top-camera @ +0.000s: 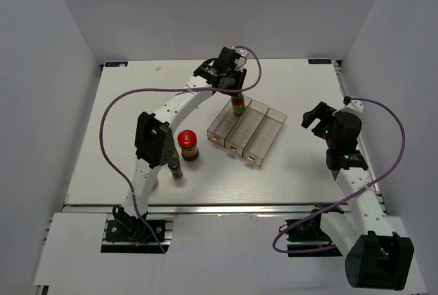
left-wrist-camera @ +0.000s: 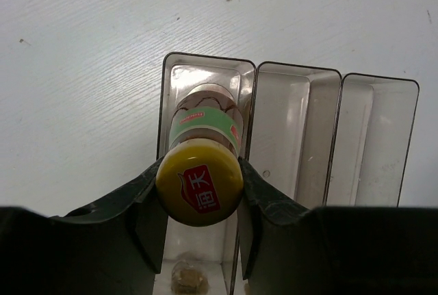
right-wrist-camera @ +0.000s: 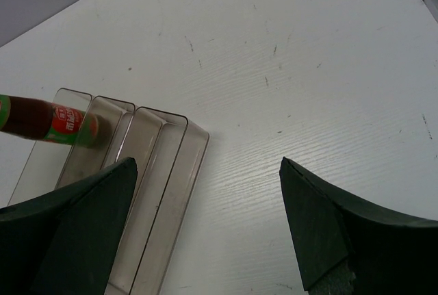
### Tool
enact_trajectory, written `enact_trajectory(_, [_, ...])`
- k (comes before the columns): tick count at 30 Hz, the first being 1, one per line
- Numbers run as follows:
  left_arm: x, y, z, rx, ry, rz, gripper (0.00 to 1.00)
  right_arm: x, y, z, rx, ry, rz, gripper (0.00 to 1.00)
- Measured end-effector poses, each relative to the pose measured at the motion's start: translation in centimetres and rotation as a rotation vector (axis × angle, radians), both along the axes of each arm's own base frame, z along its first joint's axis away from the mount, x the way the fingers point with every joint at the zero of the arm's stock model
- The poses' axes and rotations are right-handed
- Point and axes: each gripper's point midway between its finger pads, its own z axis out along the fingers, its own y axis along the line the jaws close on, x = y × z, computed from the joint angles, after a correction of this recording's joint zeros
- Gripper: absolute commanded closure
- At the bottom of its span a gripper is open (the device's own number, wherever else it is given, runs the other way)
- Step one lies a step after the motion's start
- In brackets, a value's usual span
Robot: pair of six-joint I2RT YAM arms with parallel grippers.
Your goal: Organize the condiment bottles
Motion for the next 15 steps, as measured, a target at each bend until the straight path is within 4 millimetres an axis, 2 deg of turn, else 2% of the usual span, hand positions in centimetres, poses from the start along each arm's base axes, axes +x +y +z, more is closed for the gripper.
enact_trajectory(5, [0.15,0.2,-0.01,0.018,-0.012,-0.001,0.75,0.04,0.07,-0.21,0.001,0.007,0.004,0.11])
enact_trajectory(9, [0.28,0.44,0.02,0.052,-0.033,0.004,0.59,0.05,0.06,-0.22,0.001,0.007,0.003,0.11])
enact_trajectory(15, [-0.33,-0.27,0.03,0.085,-0.053,-0.02,0.46,0.12,0.09,-0.54,0.002,0.018,0.005,0.11])
